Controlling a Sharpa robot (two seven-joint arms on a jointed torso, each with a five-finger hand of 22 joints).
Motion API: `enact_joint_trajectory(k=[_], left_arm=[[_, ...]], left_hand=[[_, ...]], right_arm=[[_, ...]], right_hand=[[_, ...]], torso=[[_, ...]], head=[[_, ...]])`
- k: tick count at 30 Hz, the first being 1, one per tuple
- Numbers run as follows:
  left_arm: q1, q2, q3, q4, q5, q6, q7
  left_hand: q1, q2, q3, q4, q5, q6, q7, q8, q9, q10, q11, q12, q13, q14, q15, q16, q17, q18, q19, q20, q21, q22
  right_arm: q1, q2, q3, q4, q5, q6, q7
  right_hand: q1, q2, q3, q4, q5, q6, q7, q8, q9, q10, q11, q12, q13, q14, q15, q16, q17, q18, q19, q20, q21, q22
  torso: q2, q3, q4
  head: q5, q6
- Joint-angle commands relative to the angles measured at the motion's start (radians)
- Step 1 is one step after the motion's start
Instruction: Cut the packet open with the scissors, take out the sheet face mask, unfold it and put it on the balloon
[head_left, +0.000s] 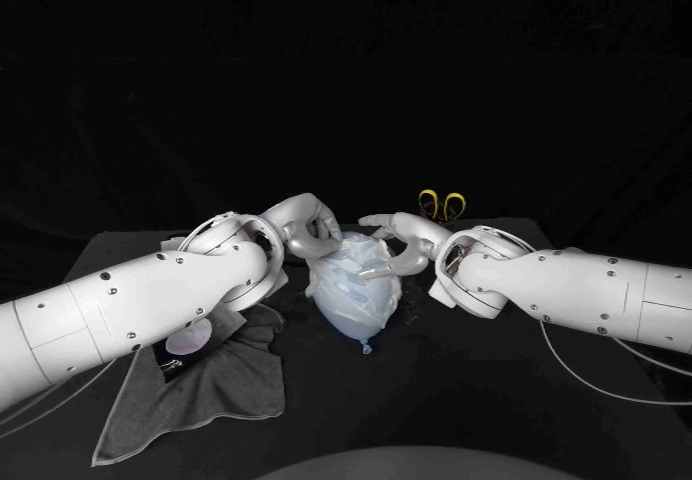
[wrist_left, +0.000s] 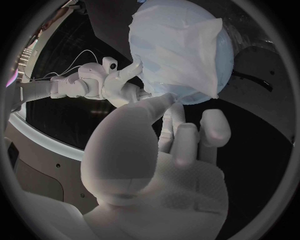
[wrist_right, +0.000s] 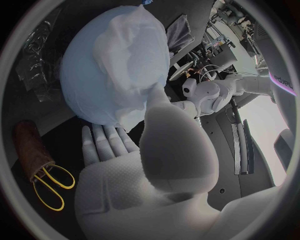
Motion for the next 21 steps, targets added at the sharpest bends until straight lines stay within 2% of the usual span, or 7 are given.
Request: enact_joint_trajectory(k=[1,5,8,15,21], left_arm=[[0.0,0.001,0.001,-0.001,0.057,-0.095,0.063],[-0.001,0.001,0.001,-0.01,0.067,-0.112,0.067],[-0.001,0.001,0.001,-0.022,0.073,-0.093,0.059],[0.0,0.006,0.001,-0.056,0.08,-0.043,0.032],[0.0,0.012,0.001,-0.075,0.079,-0.026,0.011]], left_hand=[[-0.017,-0.01,0.037,-0.005,0.004,-0.007,-0.005,0.023,0.058,0.009,0.001,-0.003,0.002,0.002,-0.007,-0.005,-0.004,-0.015,0.01,-0.001,0.009,0.006],[-0.026,-0.019,0.061,-0.009,0.004,-0.008,-0.006,0.029,0.071,0.011,0.001,-0.001,0.004,0.002,-0.008,-0.007,-0.012,-0.016,0.015,-0.002,0.013,0.013],[-0.029,-0.023,0.077,-0.013,0.004,-0.008,-0.007,0.031,0.079,0.012,0.0,0.0,0.005,0.003,-0.008,-0.007,-0.015,-0.016,0.015,-0.002,0.014,0.014],[-0.038,-0.032,0.108,-0.019,0.005,-0.01,-0.007,0.035,0.094,0.011,0.0,0.002,0.008,0.002,-0.009,-0.009,-0.028,-0.017,0.017,-0.003,0.017,0.017],[-0.041,-0.034,0.116,-0.021,0.005,-0.011,-0.007,0.036,0.099,0.01,0.0,0.003,0.009,0.002,-0.009,-0.01,-0.028,-0.017,0.017,-0.004,0.018,0.017]], right_arm=[[-0.007,0.001,-0.005,0.001,-0.016,0.028,-0.013],[-0.007,0.001,-0.005,0.002,-0.019,0.027,-0.014],[-0.007,0.0,-0.005,0.001,-0.02,0.028,-0.015],[-0.007,0.0,-0.005,0.001,-0.021,0.029,-0.015],[-0.007,-0.001,-0.005,0.001,-0.021,0.028,-0.016]], right_hand=[[0.005,-0.001,0.002,0.0,-0.005,0.008,0.154,0.006,0.001,0.008,0.002,0.0,0.001,0.002,0.0,-0.002,-0.001,0.014,0.008,0.001,0.004,0.0],[0.005,-0.001,0.002,0.0,-0.005,0.008,0.154,0.006,0.001,0.008,0.002,0.0,0.001,0.002,0.0,-0.002,-0.001,0.014,0.008,0.001,0.004,0.0],[0.005,-0.001,0.002,0.0,-0.005,0.008,0.154,0.006,0.001,0.008,0.002,0.0,0.001,0.002,0.0,-0.002,-0.001,0.014,0.008,0.001,0.004,0.0],[0.005,-0.002,0.002,0.0,-0.005,0.008,0.154,0.006,0.001,0.006,0.002,-0.001,0.001,0.001,0.0,-0.002,-0.002,0.014,0.007,0.001,0.004,0.0],[0.006,-0.003,0.002,0.0,-0.005,0.008,0.154,0.005,0.001,0.004,0.002,-0.002,0.001,0.0,0.0,-0.003,-0.002,0.014,0.006,0.001,0.004,-0.001]], torso=[[0.0,-0.0002,-0.0001],[0.001,-0.0003,-0.0007],[0.0,0.0001,0.0001],[0.0,-0.0003,-0.0001],[0.0,-0.0001,0.0006]], head=[[0.0,0.001],[0.001,0.001],[0.0,-0.003],[0.0,-0.001],[0.0,0.0]])
